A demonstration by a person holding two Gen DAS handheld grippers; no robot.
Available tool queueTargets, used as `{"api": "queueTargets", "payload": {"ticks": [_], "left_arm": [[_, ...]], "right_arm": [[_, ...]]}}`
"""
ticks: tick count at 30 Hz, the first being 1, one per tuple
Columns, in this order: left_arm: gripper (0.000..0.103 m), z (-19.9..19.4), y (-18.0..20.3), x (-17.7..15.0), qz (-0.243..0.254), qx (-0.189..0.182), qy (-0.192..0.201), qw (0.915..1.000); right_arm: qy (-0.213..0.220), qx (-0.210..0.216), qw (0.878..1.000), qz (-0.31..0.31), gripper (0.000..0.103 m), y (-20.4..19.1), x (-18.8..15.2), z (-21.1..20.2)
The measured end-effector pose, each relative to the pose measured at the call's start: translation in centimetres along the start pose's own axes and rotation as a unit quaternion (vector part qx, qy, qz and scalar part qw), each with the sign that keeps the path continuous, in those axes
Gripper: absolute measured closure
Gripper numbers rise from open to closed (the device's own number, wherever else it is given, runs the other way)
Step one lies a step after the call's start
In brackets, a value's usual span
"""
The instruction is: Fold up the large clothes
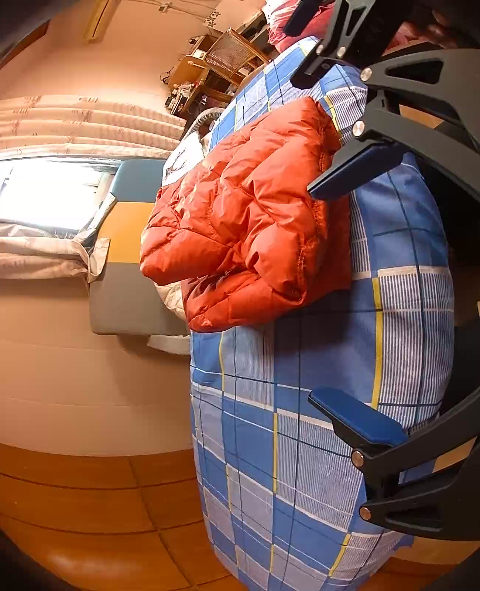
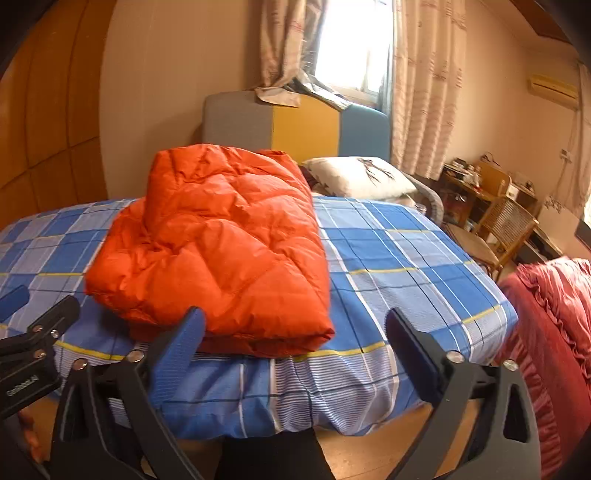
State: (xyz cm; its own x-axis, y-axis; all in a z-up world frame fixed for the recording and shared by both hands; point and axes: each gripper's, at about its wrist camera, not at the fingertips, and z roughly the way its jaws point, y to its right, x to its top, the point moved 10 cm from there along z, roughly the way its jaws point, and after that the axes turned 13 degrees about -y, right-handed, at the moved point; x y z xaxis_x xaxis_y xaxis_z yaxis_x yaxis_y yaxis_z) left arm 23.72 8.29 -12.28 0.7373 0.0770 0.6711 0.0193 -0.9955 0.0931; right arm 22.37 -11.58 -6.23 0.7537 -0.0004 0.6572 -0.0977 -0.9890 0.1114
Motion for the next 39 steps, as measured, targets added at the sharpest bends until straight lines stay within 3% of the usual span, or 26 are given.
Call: {"api": "queueTargets", "payload": {"ticks": [9, 22, 39], "left_arm": [[0.002, -0.5, -0.8, 0.2, -0.006, 0.04, 0.019, 0.999], [0.002, 0.2, -0.3, -0.4, -0.002, 0.038, 0.003, 0.9993], [0.002, -1.3, 0.7, -0.1, 0.014, 0.039, 0.017, 0.999]], "right_arm": [[0.004, 0.001, 1.0, 0.009, 0.003, 0.4, 0.1, -0.4], [0.003, 0.001, 1.0, 0.012, 0.003, 0.0, -0.2, -0.1], [0.005, -0.001, 1.0, 0.013, 0.003, 0.4, -0.3, -0.6]]}}
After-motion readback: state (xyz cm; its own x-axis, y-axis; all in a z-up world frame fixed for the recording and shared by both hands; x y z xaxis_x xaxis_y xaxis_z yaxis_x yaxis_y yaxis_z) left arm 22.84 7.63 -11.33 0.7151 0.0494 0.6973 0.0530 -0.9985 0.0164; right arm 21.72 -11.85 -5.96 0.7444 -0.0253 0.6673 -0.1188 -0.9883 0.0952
